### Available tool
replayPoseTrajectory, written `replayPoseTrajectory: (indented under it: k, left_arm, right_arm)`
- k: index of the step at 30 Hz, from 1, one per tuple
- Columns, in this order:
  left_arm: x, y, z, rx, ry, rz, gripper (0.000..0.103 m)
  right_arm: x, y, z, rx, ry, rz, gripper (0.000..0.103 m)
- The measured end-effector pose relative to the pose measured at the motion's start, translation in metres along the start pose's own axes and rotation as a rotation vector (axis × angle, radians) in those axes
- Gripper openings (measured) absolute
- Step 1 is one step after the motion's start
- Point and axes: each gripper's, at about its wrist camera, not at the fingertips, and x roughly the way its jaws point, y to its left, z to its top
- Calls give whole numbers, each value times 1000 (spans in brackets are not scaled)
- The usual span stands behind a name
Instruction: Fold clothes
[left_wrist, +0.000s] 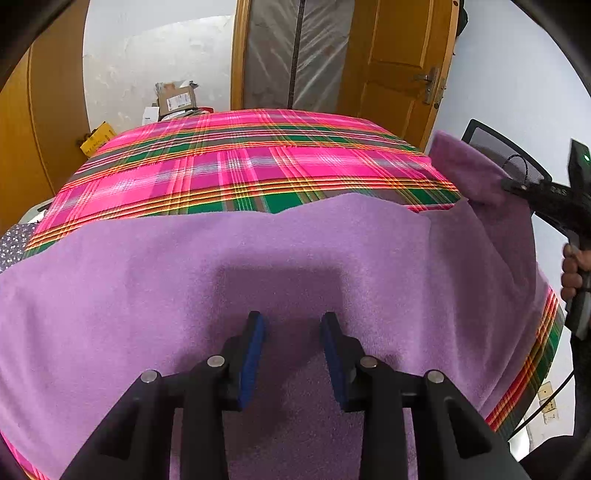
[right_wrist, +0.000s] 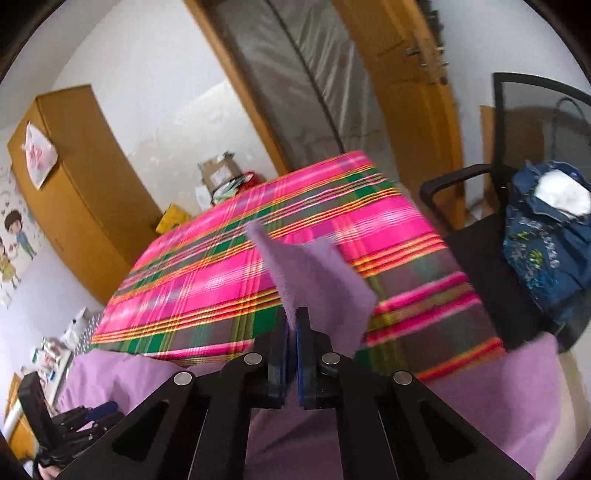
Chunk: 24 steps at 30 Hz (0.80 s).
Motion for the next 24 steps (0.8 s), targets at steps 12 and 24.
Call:
replayPoseTrajectory:
  k: [12,24]
  left_arm:
    - [-24,-26,6,58,-38,-103,33]
    - [-23,-122,-9,350,-19,-342,33]
  right_arm:
    - [-54,-49,-48,138,-21,-96,4]
    - [-54,-48,-59,44,28,-143,33]
